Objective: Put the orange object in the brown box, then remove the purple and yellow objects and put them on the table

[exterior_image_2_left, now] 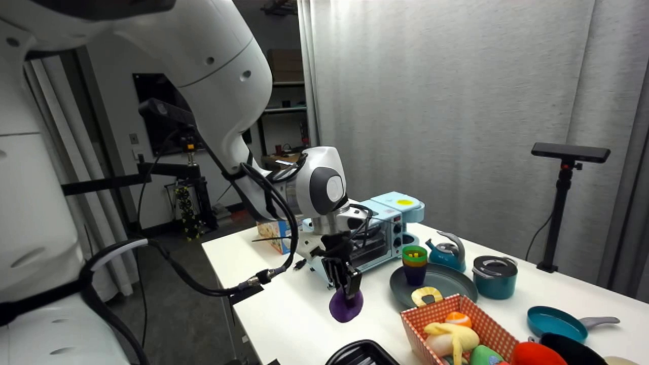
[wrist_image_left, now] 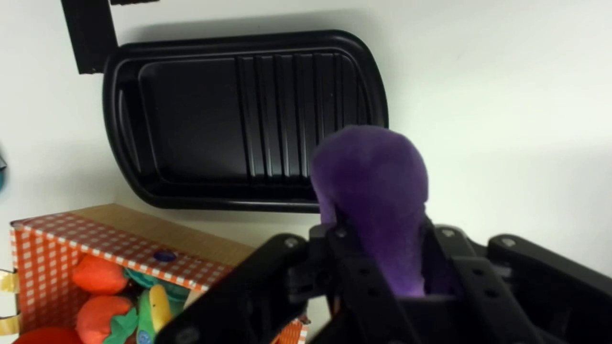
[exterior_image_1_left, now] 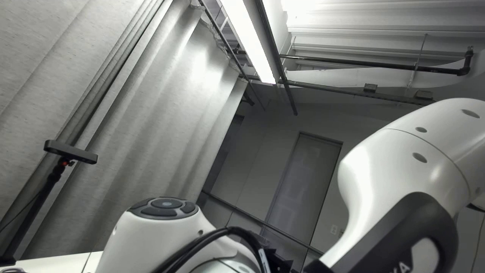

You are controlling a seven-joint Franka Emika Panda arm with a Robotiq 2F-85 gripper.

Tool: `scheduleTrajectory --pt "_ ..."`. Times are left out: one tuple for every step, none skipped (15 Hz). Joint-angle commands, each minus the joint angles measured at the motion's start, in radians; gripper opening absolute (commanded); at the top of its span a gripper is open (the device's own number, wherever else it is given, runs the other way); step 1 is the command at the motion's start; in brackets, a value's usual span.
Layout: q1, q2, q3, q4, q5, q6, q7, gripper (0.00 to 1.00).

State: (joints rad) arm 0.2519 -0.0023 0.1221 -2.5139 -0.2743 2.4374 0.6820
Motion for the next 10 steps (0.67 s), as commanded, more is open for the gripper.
scheduleTrajectory --pt "-0.021 -0.030 0.031 0.008 -0.037 -0.086 0.076 0.07" --pt "-0.022 -0.030 0.032 0.012 -0.063 -0.102 0.108 0.07" --pt "-0.022 -0.030 0.035 0.016 -0.100 -0.121 0.144 0.07" --pt "-0.023 -0.031 0.037 0.022 -0.172 -0.161 0.193 0.07" --pt "-0.022 -0.030 0.040 0.028 -0.220 -0.197 0.227 0.07" --pt "-0.020 -0.028 0.044 0.035 -0.265 -0.234 0.264 0.07" --pt "-0.018 -0.025 0.048 0.042 -0.293 -0.266 0.288 0.07" --pt "-0.016 -0.022 0.051 0.046 -0.306 -0.285 0.312 0.07" --pt "-0.015 -0.020 0.055 0.051 -0.312 -0.304 0.325 0.07" --pt "-0.015 -0.019 0.058 0.053 -0.311 -0.315 0.334 0.07"
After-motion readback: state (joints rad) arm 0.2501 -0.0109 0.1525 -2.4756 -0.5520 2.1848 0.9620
